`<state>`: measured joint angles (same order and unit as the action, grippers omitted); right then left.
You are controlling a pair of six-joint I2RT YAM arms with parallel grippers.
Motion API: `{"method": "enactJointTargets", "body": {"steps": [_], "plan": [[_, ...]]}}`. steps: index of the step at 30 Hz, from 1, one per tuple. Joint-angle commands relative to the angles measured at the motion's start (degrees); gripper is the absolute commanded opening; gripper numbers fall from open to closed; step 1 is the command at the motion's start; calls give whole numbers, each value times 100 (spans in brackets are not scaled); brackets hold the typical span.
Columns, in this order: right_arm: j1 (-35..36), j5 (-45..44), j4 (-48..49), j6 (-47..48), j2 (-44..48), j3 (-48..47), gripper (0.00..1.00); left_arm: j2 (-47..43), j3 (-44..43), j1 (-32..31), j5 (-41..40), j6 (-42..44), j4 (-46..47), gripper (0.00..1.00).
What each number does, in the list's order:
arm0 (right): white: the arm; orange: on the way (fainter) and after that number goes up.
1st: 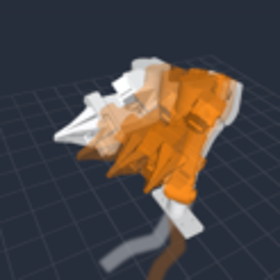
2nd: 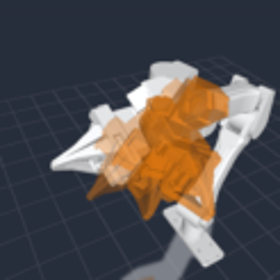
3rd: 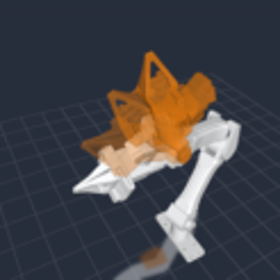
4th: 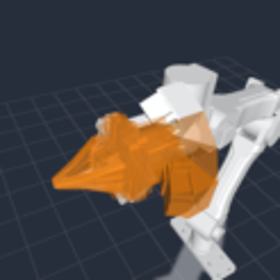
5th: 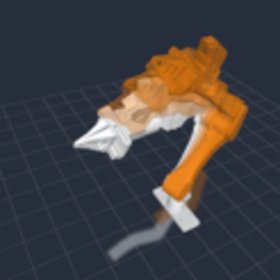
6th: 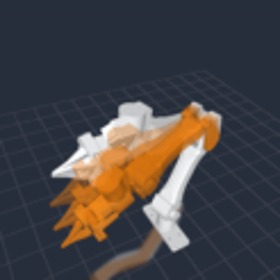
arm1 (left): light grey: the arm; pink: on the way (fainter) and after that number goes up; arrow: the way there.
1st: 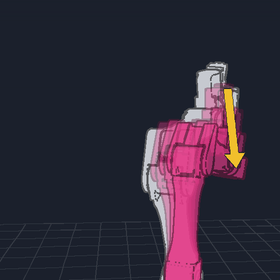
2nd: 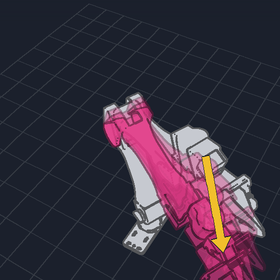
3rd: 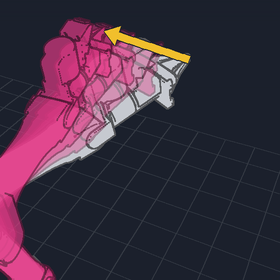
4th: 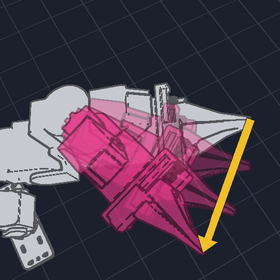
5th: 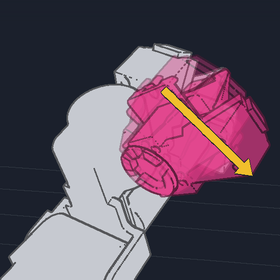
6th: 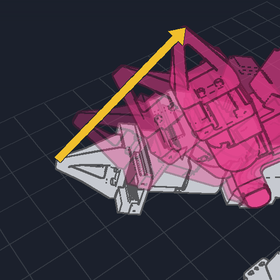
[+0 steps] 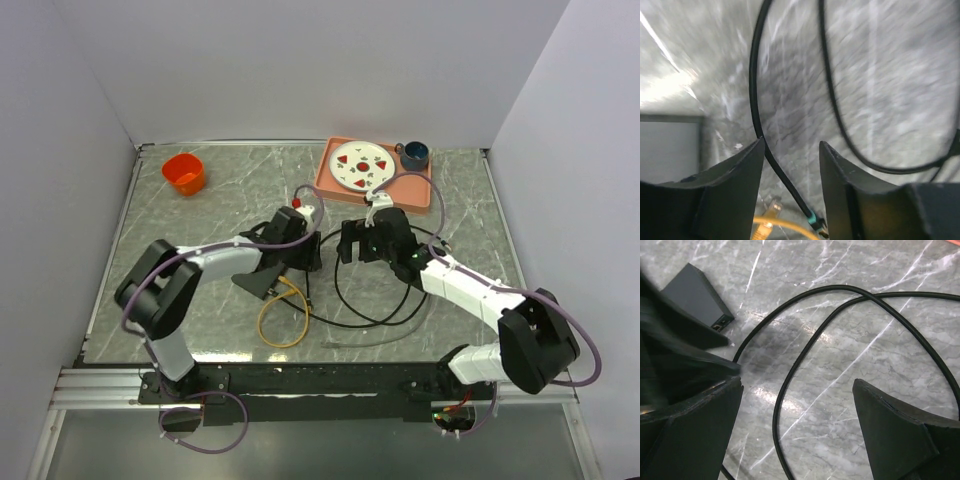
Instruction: Insert the plug into the switch port
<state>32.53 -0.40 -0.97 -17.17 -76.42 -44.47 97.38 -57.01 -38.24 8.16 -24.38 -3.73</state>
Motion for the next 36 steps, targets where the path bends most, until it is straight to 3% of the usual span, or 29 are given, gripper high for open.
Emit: {"method": "enactJointTargets", "body": {"steps": [1, 6, 9, 10, 13, 20, 26, 27, 28, 30, 36], "plan": [[-107, 14, -105, -76, 356, 131, 99, 377, -275, -114, -166, -224, -128, 50], [-204, -4, -140, -59, 593, 246, 99, 571, -319, -263, -481, -374, -374, 45], [-247, 14, -131, -50, 664, 281, 99, 650, -249, -316, -465, -436, -357, 30], [-248, 14, -131, -41, 664, 289, 99, 694, -258, -333, -456, -462, -374, 18], [-256, 198, -149, -6, 699, 290, 99, 826, -266, -360, -430, -462, -365, 1], [-256, 269, -306, -6, 769, 377, 99, 905, -512, -351, -544, -331, -409, 1], [-335, -371, -526, -286, 796, 518, 99, 485, -671, -360, -526, -278, -190, 22], [-370, -634, -570, -357, 804, 518, 99, 388, -662, -360, -561, -278, -155, 29], [-492, -723, -597, -401, 796, 501, 99, 291, -644, -360, -570, -278, -129, 42], [-642, -777, -667, -480, 743, 431, 99, 1, -583, -360, -649, -225, -93, 55], [-1310, -996, -1071, -472, -55, -166, 99, -492, -390, -360, -562, -58, -128, 60]]}}
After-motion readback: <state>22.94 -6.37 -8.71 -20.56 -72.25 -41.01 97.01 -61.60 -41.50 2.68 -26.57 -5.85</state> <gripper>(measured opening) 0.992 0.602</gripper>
